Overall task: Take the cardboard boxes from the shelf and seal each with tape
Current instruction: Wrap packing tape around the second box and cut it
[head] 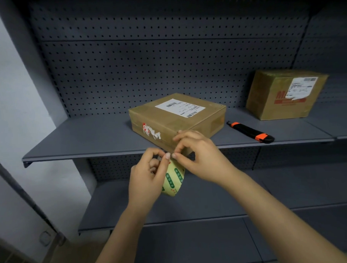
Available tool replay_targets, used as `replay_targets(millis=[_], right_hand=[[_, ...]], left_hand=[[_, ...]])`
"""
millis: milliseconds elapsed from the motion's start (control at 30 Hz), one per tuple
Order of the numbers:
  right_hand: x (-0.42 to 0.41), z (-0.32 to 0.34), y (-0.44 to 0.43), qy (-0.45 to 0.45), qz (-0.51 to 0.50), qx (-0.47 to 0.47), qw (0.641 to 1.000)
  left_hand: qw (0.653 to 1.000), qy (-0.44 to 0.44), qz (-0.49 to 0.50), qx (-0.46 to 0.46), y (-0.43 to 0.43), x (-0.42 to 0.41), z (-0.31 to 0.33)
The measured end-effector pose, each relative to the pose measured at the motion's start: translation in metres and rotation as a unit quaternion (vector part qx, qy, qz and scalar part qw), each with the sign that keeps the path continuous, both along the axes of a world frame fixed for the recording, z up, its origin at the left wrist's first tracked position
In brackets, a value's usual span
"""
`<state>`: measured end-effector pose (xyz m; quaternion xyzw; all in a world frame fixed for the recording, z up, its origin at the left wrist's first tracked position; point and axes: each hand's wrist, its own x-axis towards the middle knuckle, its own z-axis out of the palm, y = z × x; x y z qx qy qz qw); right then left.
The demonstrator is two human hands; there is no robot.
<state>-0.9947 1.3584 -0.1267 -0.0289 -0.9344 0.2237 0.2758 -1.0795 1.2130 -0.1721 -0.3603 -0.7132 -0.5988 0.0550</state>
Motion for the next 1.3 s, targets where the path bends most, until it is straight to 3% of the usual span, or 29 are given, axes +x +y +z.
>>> replay_targets(millis=[133,300,367,533,667,767,867,1133,1233,1300], right_hand=[[0.008,-0.004,-0.004,0.024,-0.002,0.012,1.000],[0.013,-0.017,0.002,0.018,0.011,-0.034,0.999],[0.017,-0.020,0.009,0.019,0.021,-0.049,0.998],[0.026,-0.027,0.031,0.028,0.025,-0.098,0.994],[0.030,-0.040,0.041,0.051,0.024,-0.119,0.991],[0.031,-0.045,0.041,0.111,0.024,-0.189,0.975],[0.036,-0.046,0.037,0.148,0.060,-0.231,0.960],[0.028,-0.054,0.034,0.172,0.077,-0.290,0.938],[0.022,-0.056,0.034,0.176,0.093,-0.292,0.936],[0.019,-0.062,0.037,0.168,0.120,-0.280,0.938]], left_hand=[[1.000,-0.014,-0.002,0.003,0.001,0.006,0.001],[0.986,-0.156,0.023,0.055,0.012,0.023,-0.013],[0.984,-0.167,0.035,0.057,0.015,0.026,-0.021],[0.998,-0.065,-0.023,0.002,0.018,0.046,-0.034],[0.995,0.055,0.043,-0.077,0.018,0.049,-0.021],[0.969,0.152,0.114,-0.161,0.019,0.047,0.001],[0.941,0.171,0.194,-0.219,0.016,0.048,0.011],[0.880,0.256,0.271,-0.295,0.018,0.065,0.025],[0.866,0.268,0.296,-0.301,0.020,0.063,0.030],[0.876,0.243,0.293,-0.298,0.016,0.064,0.024]])
